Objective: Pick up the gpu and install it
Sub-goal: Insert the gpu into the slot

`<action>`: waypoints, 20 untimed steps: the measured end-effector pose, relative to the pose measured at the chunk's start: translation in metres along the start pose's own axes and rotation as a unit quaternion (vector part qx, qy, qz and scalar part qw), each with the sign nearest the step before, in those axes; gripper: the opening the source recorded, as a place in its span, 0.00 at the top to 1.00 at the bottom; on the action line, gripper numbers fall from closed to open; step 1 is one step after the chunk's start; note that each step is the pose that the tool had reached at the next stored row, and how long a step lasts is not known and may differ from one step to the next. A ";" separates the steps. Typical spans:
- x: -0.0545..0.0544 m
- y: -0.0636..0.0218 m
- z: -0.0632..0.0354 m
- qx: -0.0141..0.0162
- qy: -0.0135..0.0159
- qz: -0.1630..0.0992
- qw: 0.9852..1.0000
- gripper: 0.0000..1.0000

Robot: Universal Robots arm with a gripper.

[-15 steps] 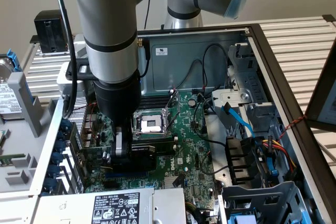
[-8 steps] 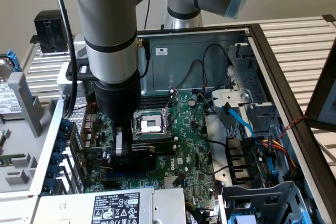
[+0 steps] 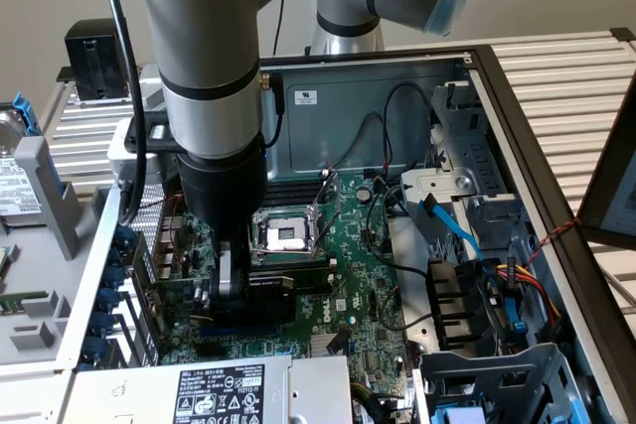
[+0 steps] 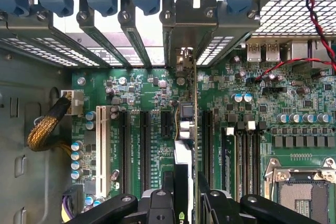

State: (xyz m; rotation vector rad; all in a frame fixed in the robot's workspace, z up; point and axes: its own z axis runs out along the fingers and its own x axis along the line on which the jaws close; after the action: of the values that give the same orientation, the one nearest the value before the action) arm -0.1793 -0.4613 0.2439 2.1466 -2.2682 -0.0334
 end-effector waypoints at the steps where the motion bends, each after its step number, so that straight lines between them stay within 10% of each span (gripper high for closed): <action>1: 0.000 0.0002 0.0001 0.000 0.000 0.000 1.000 0.73; 20: 0.000 0.0008 0.0012 0.000 0.000 0.000 1.000 0.73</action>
State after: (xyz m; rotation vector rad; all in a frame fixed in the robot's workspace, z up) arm -0.1801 -0.4614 0.2427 2.1467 -2.2680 -0.0334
